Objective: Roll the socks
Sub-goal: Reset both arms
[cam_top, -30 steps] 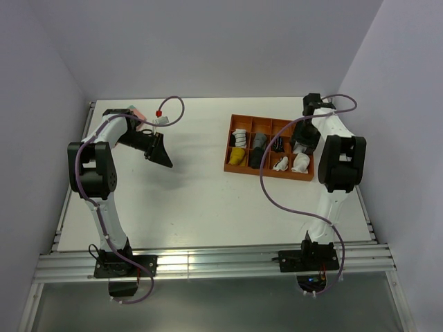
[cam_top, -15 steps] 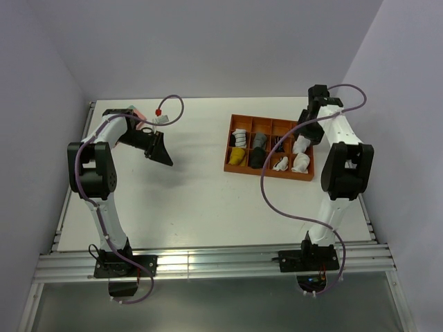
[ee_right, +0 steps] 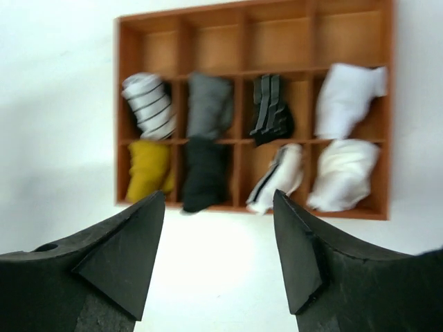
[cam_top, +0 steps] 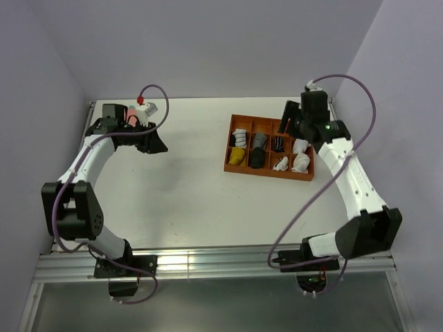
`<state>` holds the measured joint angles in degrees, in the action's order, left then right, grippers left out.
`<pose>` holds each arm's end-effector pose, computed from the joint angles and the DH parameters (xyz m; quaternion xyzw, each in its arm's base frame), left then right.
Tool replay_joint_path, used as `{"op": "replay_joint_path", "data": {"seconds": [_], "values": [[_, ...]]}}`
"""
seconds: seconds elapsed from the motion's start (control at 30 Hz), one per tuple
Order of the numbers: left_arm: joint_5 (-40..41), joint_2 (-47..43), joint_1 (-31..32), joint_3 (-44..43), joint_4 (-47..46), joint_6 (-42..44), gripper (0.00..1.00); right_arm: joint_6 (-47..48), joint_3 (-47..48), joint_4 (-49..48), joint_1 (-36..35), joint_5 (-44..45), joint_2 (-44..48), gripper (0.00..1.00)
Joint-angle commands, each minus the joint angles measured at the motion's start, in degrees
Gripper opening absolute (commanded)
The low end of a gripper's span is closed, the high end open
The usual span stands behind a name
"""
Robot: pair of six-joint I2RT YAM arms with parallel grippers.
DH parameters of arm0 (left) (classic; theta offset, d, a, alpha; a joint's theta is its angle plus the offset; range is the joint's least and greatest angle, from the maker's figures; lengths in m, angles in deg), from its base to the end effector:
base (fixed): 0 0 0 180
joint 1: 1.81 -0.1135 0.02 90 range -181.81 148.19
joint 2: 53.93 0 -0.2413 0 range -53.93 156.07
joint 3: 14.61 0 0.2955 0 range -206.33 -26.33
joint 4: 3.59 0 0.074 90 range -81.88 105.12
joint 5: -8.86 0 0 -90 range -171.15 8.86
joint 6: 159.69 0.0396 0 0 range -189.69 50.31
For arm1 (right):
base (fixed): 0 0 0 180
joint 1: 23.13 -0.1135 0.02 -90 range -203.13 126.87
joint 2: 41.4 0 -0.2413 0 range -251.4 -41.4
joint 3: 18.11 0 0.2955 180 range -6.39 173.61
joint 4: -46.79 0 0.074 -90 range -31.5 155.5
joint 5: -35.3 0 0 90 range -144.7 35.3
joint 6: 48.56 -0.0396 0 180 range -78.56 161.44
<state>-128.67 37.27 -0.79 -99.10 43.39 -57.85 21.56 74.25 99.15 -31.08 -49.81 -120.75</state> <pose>0.3776 -0.0359 0.2390 0.2222 0.8501 -0.3543 0.3200 0.3481 0.0452 0.3452 0.1120 0.8963 0.0653 0.4241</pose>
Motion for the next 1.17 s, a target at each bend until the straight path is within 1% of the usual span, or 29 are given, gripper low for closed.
{"op": "replay_joint_path", "data": {"seconds": [0.0,0.03,0.07,0.1,0.13,0.17,0.27,0.3,0.47,0.67,1.13], "values": [[6.30,-5.85,0.30,3.07,-11.51,-7.26,0.33,-0.60,-8.20,-8.63,-4.08,-0.84,7.44,0.72],[7.18,-6.99,0.30,3.68,-12.23,-7.61,0.34,-1.03,-10.48,-10.39,-6.36,-1.19,9.37,0.76],[8.67,-8.91,0.30,4.47,-12.50,-7.70,0.34,-1.30,-14.59,-13.28,-7.60,-1.63,13.22,0.77],[9.64,-9.72,0.56,4.66,-13.02,-7.79,0.34,-2.00,-16.55,-14.70,-8.74,-1.37,14.82,0.77],[10.26,-10.33,0.83,4.74,-12.94,-8.05,0.34,-2.09,-18.66,-17.67,-11.19,-1.46,16.93,0.96],[10.44,-11.12,0.92,4.40,-12.42,-8.06,0.34,-2.18,-22.42,-19.01,-12.35,-1.28,19.99,0.98],[10.18,-13.14,1.27,5.88,-13.90,-9.98,0.34,-2.80,-29.02,-23.58,-16.03,-0.14,24.67,1.00],[9.91,-13.67,1.36,6.50,-14.52,-10.51,0.35,-2.88,-30.18,-24.38,-16.66,-0.23,27.29,1.00],[12.37,-16.57,2.59,8.96,-15.93,-9.99,0.35,-2.80,-36.42,-27.98,-18.07,-0.14,32.59,1.00],[13.07,-17.72,2.59,10.72,-16.46,-9.55,0.35,-2.09,-38.10,-28.78,-18.07,-1.10,34.17,1.00],[11.58,-17.37,2.59,10.63,-16.02,-9.73,0.36,-1.57,-39.68,-28.16,-18.07,-1.02,37.34,1.00]]}}
